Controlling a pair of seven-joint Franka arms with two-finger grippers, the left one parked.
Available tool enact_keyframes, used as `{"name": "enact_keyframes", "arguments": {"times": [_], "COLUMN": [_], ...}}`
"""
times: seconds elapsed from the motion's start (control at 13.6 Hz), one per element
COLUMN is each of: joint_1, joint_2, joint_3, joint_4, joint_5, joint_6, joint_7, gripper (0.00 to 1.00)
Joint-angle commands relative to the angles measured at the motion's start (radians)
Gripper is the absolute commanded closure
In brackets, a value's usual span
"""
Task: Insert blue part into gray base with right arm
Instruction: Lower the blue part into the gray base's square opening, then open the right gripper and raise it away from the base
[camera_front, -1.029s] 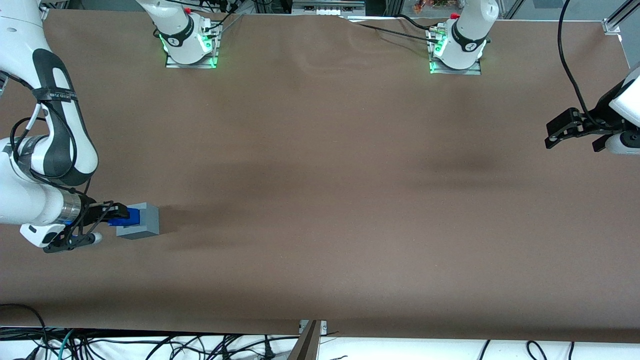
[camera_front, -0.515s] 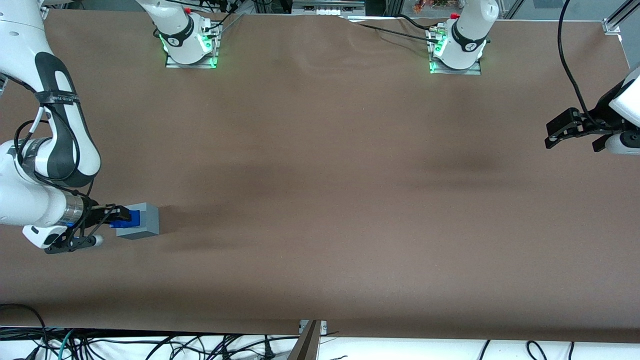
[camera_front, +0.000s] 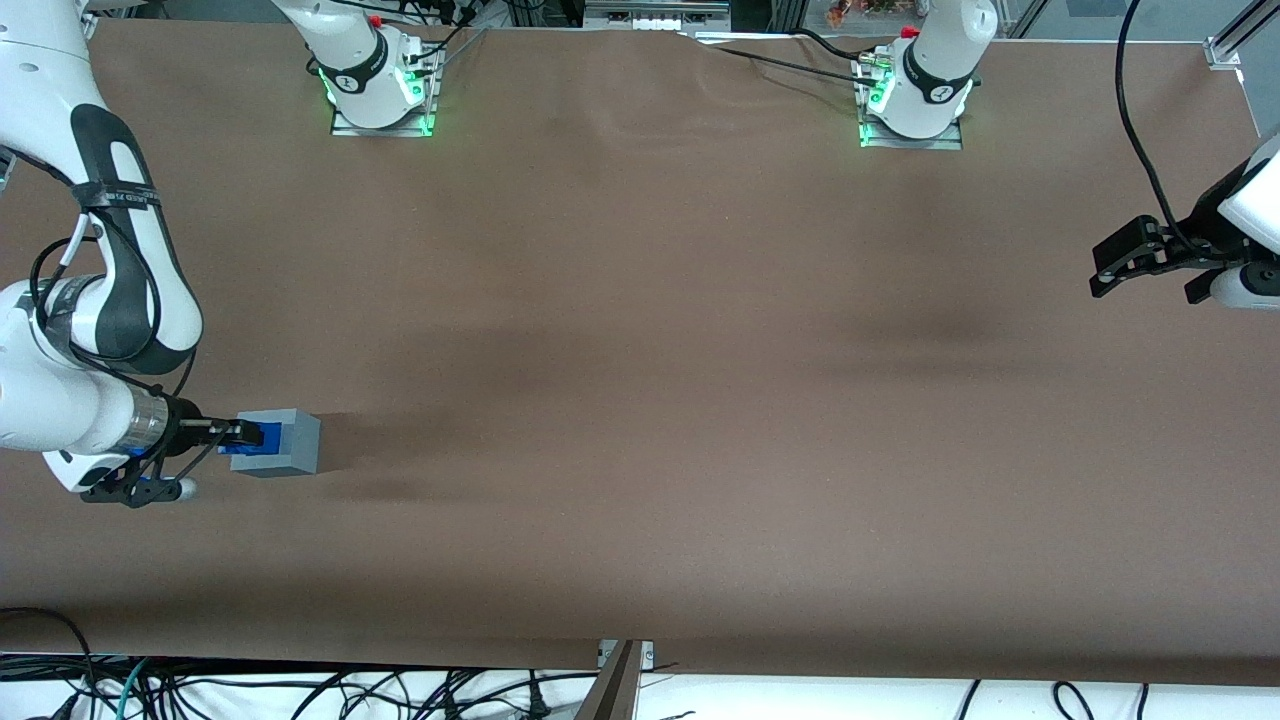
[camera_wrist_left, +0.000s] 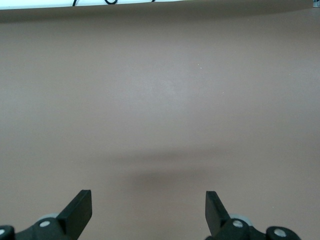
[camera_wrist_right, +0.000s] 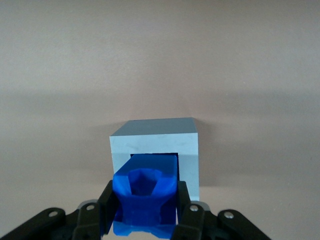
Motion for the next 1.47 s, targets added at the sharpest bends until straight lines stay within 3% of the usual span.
{"name": "enact_keyframes", "arguments": {"times": [0.0,0.07,0.22,0.66,0.88,1.03,1.18,1.4], "joint_1": [-0.005,-0.005,-0.005,-0.005,-0.005,-0.005,-0.005,-0.001], "joint_2": [0.006,0.006,0.005,-0.072,-0.205,-0.329,-0.461,-0.624], "joint_3": [0.007,0.007,0.01,0.052,0.087,0.095,0.096,0.096], "joint_4": [-0.04,-0.04,-0.04,-0.029,-0.032,-0.036,-0.038,-0.09], "joint_5": [0.009,0.007,0.003,-0.056,-0.051,-0.011,0.078,0.083], "joint_6": [0.011,0.011,0.012,0.002,-0.131,-0.237,-0.371,-0.483], "joint_7": [0.071,0.071,0.071,0.062,0.054,0.057,0.056,0.053], "gripper": [0.55,0.48,0.01,0.01,0.01,0.01,0.01,0.01]}}
